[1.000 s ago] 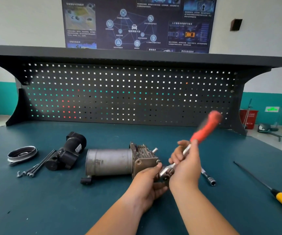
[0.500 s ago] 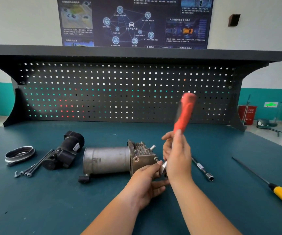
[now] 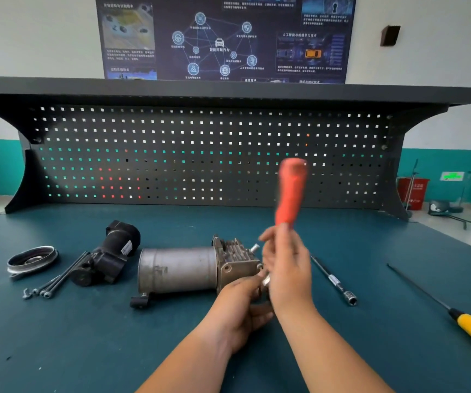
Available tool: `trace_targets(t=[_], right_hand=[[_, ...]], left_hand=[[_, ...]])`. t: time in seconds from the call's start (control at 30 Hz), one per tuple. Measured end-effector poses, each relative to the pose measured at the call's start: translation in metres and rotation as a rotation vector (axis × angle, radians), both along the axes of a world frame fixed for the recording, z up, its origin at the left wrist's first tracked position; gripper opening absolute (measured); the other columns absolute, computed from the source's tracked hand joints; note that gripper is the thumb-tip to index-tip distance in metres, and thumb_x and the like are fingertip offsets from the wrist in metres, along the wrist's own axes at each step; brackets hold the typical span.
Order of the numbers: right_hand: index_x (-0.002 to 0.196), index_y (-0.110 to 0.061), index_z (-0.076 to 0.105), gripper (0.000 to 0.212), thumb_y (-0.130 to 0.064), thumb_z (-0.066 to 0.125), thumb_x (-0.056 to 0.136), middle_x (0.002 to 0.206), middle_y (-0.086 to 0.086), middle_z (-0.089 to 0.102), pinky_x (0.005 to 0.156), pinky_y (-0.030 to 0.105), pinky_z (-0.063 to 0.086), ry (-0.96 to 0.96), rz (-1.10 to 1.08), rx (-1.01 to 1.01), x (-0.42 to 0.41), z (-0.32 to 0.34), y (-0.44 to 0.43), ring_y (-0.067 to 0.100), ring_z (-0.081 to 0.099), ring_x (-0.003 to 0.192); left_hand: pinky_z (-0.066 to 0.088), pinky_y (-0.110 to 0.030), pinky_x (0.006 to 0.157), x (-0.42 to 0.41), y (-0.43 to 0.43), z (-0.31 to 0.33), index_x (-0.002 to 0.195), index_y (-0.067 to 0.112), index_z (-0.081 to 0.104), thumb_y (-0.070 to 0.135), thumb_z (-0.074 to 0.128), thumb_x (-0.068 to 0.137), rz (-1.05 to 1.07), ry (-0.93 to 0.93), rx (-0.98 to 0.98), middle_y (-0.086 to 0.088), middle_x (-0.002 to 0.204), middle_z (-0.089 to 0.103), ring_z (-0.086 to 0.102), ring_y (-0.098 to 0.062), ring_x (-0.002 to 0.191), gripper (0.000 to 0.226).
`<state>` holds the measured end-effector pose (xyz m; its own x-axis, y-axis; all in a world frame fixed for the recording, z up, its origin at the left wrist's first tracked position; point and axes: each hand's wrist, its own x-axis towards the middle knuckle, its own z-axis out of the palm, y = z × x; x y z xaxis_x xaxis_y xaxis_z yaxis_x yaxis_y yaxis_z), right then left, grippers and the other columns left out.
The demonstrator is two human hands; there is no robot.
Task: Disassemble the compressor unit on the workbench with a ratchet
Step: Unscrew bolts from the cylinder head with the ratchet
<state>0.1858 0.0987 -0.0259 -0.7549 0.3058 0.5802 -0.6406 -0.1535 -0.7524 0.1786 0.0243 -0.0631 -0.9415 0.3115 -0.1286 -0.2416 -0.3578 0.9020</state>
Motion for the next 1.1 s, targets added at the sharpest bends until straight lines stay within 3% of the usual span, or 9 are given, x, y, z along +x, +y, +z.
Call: trace_targets(t=[0.13,0.2,0.27,0.47,0.67,0.77,0.87,0.97,1.1], right_hand=[[0.062,-0.020,0.040,0.044,-0.046,0.036,0.096,0.038,-0.010,0.026,0.048,0.026,0.025,-0.339,0.002,-0.695,-0.009,0.011,0.019,0.008,0.023,0.033],[0.060,-0.020,0.039,0.047,-0.051,0.035,0.096,0.037,-0.010,0.026,0.048,0.025,0.023,-0.414,0.017,-0.846,-0.011,0.012,0.025,0.008,0.023,0.031],[0.060,-0.020,0.040,0.049,-0.053,0.035,0.096,0.037,-0.010,0.026,0.048,0.025,0.023,-0.418,0.002,-0.822,-0.011,0.010,0.026,0.008,0.023,0.031],[0.067,-0.015,0.049,0.041,-0.041,0.039,0.097,0.042,-0.012,0.030,0.043,0.020,0.025,-0.107,-0.020,-0.212,-0.003,0.006,0.008,0.004,0.025,0.039],[0.077,-0.022,0.059,0.043,-0.061,0.040,0.080,0.062,-0.009,0.056,0.055,0.029,0.039,0.161,-0.093,0.791,-0.001,-0.003,-0.001,0.010,0.049,0.057],[0.084,-0.032,0.052,0.035,-0.063,0.038,0.078,0.061,-0.016,0.052,0.054,0.018,0.033,0.195,-0.150,0.998,-0.003,-0.004,0.000,0.006,0.047,0.060],[0.077,-0.022,0.060,0.041,-0.059,0.044,0.079,0.063,-0.008,0.059,0.062,0.031,0.045,0.154,-0.023,0.758,-0.001,-0.005,0.000,0.009,0.052,0.061],[0.073,-0.015,0.061,0.036,-0.047,0.051,0.084,0.049,-0.012,0.048,0.050,0.015,0.033,0.100,0.093,0.282,0.002,-0.002,0.000,0.001,0.042,0.047],[0.067,-0.013,0.050,0.042,-0.042,0.042,0.097,0.044,-0.010,0.028,0.046,0.024,0.025,-0.144,0.033,-0.333,-0.005,0.006,0.009,0.007,0.024,0.040]], left_hand=[[0.045,-0.018,0.044,0.000,0.004,0.002,0.101,0.011,0.061,0.030,0.057,0.091,0.040,-0.013,0.008,-0.004,0.077,0.063,0.062,-0.013,0.047,0.022],[0.043,-0.017,0.041,0.001,0.005,0.002,0.102,0.011,0.059,0.029,0.057,0.091,0.054,-0.012,-0.009,-0.003,0.076,0.060,0.064,-0.014,0.049,0.021],[0.042,-0.017,0.041,0.003,0.006,0.003,0.100,0.012,0.058,0.028,0.056,0.092,0.046,-0.015,-0.023,-0.001,0.072,0.061,0.065,-0.015,0.050,0.018],[0.046,-0.019,0.045,0.003,0.004,0.003,0.095,0.012,0.061,0.027,0.057,0.091,0.003,-0.011,-0.018,-0.004,0.078,0.057,0.062,-0.014,0.049,0.015],[0.047,-0.027,0.064,0.003,0.001,0.001,0.087,0.013,0.064,0.016,0.047,0.095,-0.035,0.049,0.107,-0.006,0.081,0.063,0.060,-0.017,0.073,0.019],[0.052,-0.019,0.063,0.002,0.001,-0.002,0.084,0.010,0.054,0.013,0.026,0.104,0.026,0.035,0.149,-0.004,0.084,0.056,0.060,-0.011,0.071,0.034],[0.049,-0.031,0.077,0.004,0.002,0.001,0.092,0.014,0.068,0.017,0.040,0.099,0.003,0.069,0.134,-0.008,0.088,0.063,0.062,-0.019,0.083,0.029],[0.048,-0.023,0.053,-0.002,0.000,-0.003,0.087,0.011,0.065,0.010,0.048,0.091,-0.013,0.064,-0.024,-0.006,0.072,0.059,0.058,-0.015,0.056,0.017],[0.044,-0.018,0.045,-0.001,0.001,-0.002,0.091,0.013,0.064,0.027,0.057,0.091,0.047,0.022,-0.051,-0.004,0.076,0.063,0.059,-0.014,0.045,0.016]])
